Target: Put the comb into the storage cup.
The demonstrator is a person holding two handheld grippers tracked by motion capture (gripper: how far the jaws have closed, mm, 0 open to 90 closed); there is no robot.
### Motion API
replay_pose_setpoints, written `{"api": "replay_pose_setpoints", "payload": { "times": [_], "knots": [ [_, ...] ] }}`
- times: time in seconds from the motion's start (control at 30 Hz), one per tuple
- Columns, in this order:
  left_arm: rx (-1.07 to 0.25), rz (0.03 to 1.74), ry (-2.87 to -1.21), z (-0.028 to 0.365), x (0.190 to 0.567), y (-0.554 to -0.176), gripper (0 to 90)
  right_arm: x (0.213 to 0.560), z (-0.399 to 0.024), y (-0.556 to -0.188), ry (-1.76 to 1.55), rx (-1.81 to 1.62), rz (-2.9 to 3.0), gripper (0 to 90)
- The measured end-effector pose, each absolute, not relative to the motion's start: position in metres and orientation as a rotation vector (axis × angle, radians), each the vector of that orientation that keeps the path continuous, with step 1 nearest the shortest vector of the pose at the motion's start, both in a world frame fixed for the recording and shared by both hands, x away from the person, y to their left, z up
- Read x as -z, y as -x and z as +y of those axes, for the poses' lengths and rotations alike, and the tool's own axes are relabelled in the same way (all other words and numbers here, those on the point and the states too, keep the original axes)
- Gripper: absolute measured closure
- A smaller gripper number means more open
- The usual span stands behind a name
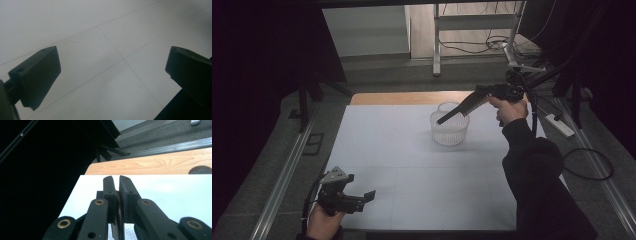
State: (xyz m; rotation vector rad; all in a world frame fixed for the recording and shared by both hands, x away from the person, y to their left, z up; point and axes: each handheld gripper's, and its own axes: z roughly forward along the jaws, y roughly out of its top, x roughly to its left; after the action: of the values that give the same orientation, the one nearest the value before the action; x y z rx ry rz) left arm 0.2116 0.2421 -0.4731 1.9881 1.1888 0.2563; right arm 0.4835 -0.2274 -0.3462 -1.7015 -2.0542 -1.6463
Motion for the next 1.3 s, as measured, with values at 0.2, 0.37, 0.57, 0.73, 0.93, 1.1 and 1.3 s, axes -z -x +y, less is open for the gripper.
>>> {"api": "replay_pose_setpoints", "payload": {
  "times": [0.2,0.37,0.57,0.73,0.93,1.1,1.3],
  "knots": [
    [-0.253,1.188,-1.987,0.242,0.473,-0.212,0.6,0.351,-0.223,-0.486,1.702,1.635,-2.074,84.1],
    [-0.249,1.19,-1.986,0.243,0.473,-0.212,0.6,0.355,-0.217,-0.489,1.704,1.621,-2.096,84.1],
    [-0.246,1.193,-1.985,0.243,0.473,-0.212,0.7,0.36,-0.212,-0.491,1.707,1.607,-2.11,84.1],
    [-0.244,1.191,-1.987,0.243,0.473,-0.212,0.7,0.363,-0.209,-0.493,1.712,1.596,-2.121,84.1],
    [-0.242,1.192,-1.985,0.243,0.473,-0.212,0.7,0.368,-0.205,-0.495,1.713,1.588,-2.127,84.0],
    [-0.241,1.193,-1.985,0.243,0.474,-0.212,0.7,0.373,-0.202,-0.497,1.717,1.575,-2.132,84.1],
    [-0.24,1.194,-1.983,0.244,0.474,-0.212,0.7,0.377,-0.2,-0.498,1.729,1.561,-2.141,84.0]
  ]
}}
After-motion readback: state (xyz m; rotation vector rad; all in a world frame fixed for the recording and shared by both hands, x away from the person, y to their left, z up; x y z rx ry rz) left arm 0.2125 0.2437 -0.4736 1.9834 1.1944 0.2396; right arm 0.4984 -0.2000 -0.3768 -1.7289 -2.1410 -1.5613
